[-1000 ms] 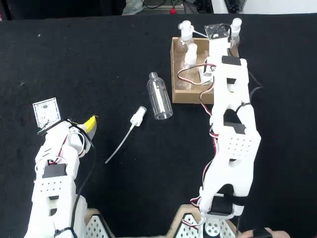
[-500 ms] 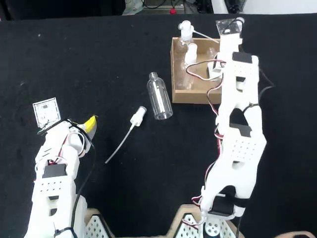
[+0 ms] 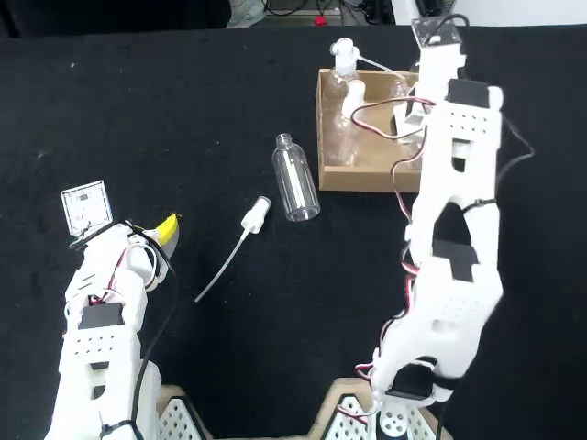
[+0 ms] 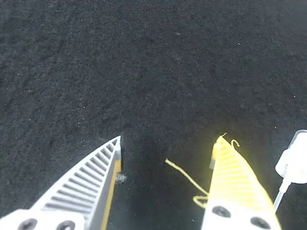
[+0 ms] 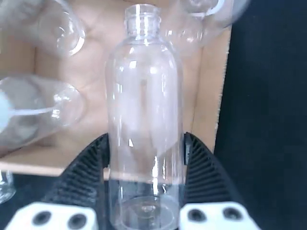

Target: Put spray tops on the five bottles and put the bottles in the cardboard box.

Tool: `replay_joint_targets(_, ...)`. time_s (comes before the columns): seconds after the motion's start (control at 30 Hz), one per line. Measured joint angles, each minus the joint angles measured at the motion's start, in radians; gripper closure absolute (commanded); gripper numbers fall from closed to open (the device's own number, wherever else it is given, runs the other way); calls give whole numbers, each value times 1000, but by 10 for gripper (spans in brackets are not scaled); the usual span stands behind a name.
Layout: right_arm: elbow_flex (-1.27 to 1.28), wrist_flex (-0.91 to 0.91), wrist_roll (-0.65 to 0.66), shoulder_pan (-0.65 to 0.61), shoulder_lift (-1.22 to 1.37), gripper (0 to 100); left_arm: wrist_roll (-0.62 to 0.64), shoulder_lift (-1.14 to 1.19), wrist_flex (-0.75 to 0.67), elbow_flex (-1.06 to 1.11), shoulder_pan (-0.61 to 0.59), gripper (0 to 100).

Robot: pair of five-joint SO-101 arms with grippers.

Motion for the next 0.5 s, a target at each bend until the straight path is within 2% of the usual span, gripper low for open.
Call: replay_joint_targets(0.5, 0, 265, 0, 41, -443, 952, 0, 0, 0, 0, 0, 711)
